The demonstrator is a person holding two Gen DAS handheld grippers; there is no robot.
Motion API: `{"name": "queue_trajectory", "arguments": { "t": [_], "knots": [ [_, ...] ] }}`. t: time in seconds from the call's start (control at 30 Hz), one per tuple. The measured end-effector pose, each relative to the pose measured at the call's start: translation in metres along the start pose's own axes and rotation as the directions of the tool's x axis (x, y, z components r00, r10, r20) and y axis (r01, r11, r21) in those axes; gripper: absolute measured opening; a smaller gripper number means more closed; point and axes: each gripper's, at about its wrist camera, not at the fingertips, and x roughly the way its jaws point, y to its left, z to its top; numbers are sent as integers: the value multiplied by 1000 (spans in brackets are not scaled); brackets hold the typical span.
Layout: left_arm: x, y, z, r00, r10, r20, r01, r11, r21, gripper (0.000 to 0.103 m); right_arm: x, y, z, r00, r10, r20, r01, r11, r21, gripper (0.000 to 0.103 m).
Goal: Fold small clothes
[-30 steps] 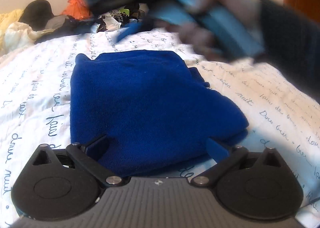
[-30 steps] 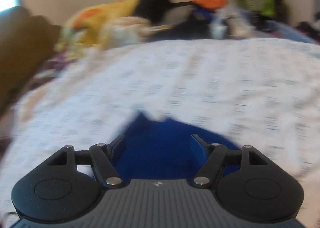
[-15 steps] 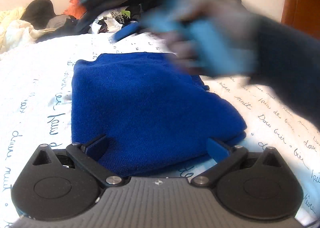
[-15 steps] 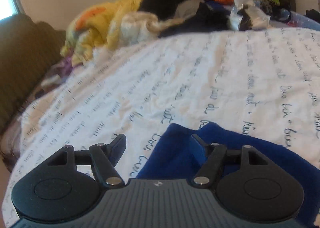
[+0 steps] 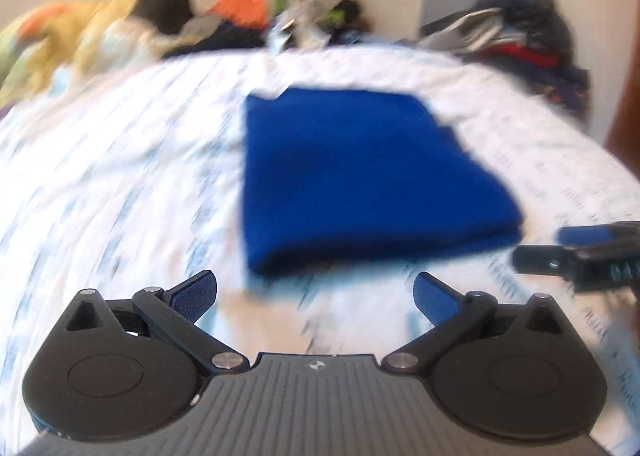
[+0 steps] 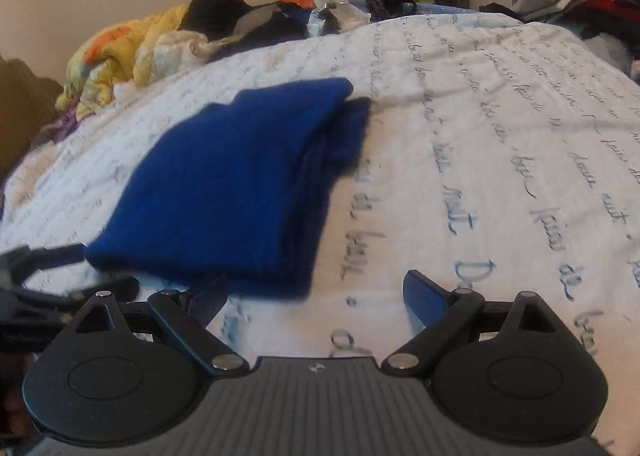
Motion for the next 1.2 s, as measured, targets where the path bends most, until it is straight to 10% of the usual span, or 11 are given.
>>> {"name": "queue_trajectory", "arguments": {
  "t": [0.23,1.2],
  "knots": [
    [4,3,2,994,108,16,-108,994,-15,103,12,40,-12,990,-138,40,141,988,-61,103],
    [9,3,3,994,109,23,-108,994,-19,103,20,41,-7,988,-144,51,147,988,-55,103]
  ]
}}
